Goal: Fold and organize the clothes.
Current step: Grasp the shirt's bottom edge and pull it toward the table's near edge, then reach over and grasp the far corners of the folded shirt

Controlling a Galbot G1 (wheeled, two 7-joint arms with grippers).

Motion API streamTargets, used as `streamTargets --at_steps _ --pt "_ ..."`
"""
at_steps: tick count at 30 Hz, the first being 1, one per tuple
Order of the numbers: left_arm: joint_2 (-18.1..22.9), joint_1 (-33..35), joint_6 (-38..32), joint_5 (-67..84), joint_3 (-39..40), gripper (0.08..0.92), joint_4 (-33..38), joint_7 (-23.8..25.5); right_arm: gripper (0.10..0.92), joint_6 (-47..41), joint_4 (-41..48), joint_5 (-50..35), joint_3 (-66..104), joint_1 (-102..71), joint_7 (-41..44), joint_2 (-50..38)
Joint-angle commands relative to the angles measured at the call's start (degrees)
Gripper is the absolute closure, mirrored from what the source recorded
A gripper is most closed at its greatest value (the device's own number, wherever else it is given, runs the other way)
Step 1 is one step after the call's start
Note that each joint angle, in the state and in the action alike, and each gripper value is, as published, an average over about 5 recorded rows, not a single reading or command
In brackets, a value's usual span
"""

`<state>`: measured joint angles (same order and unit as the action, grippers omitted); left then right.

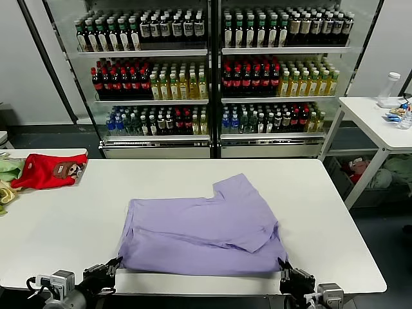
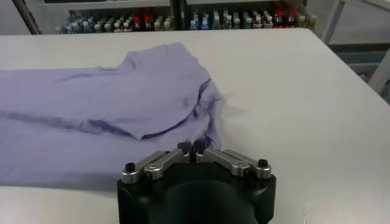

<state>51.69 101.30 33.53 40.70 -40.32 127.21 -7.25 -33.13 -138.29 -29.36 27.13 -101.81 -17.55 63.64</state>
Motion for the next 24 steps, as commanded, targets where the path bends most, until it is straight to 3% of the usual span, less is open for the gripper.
streamTargets --at_steps 1,6,9,18,24 --pt "-0.32 2.77 -0.10 -1.85 -2.23 0.833 1.08 -0.22 0.751 -0.01 -2.28 2.93 -0.08 -3.49 0.15 0.93" --pt "-0.94 0.60 -0.14 -2.81 -4.81 0.687 4.58 -0.30 0.604 0.01 -4.93 0.55 4.40 0.54 0.48 -1.77" --pt "-1.58 -4.47 -1.59 -2.90 -4.66 0.601 4.40 -0.95 0.518 0.02 -3.17 -2.34 6.23 8.11 1.17 -4.24" --pt "-1.46 -31.86 -2.64 -3.77 10.23 0.341 -15.63 3.05 0.261 -0.17 26.07 -4.88 -9.92 50.83 0.27 -0.33" --pt "-2.44 -41.32 -2.32 -0.78 15.35 0.196 -27.62 7.77 0.204 -0.14 44.29 -3.77 -18.02 65.93 1.02 4.91"
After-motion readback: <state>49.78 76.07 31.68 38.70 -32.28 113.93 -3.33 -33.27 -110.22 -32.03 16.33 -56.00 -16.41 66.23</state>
